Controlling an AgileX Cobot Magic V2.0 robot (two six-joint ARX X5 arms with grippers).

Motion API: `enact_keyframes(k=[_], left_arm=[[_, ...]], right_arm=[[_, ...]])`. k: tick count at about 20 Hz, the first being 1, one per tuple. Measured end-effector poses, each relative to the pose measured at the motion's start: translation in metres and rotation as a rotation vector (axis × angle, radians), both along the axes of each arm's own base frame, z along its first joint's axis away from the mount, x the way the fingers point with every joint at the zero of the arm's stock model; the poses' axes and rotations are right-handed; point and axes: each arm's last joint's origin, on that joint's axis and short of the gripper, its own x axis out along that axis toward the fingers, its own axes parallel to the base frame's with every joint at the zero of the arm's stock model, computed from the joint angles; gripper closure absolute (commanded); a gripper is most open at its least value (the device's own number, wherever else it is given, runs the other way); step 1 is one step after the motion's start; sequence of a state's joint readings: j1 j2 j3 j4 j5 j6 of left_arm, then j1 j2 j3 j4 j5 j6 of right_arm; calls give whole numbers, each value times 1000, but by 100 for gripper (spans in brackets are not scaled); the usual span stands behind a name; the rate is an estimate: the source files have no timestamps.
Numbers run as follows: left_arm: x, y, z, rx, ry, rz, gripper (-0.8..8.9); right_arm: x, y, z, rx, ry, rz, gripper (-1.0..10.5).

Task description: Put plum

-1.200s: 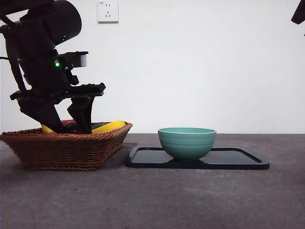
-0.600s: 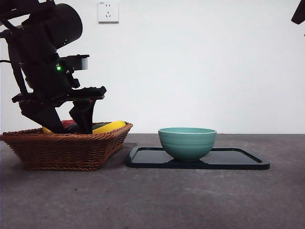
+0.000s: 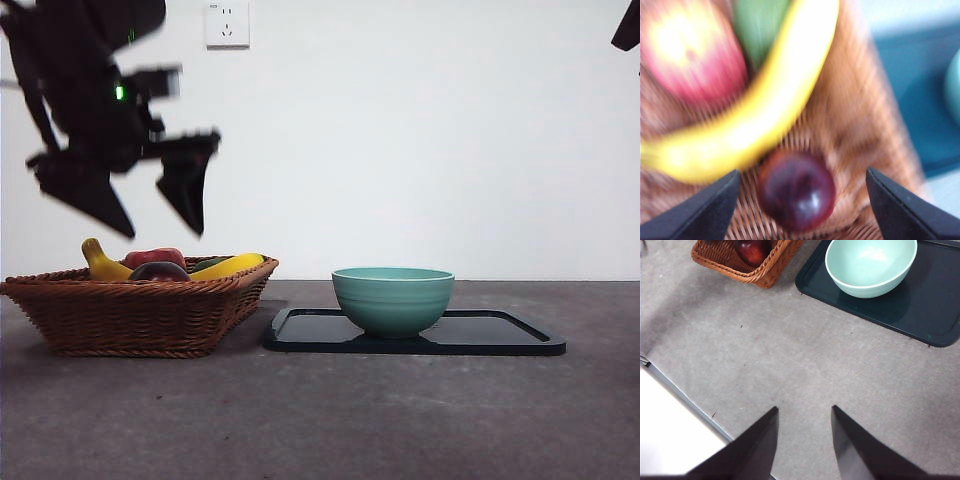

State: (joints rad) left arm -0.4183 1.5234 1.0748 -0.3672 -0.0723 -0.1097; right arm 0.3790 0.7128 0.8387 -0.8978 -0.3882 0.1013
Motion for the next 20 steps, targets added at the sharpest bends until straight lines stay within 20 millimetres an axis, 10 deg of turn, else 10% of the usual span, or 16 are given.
enact_keyframes(k=[11, 20], left_arm=[[-82, 21, 84, -216, -48, -229, 408], [-136, 40, 90, -231, 138, -449, 409]], right_arm=[[1, 0, 1, 12, -9, -7, 778], [1, 0, 1, 25, 4, -23, 778]])
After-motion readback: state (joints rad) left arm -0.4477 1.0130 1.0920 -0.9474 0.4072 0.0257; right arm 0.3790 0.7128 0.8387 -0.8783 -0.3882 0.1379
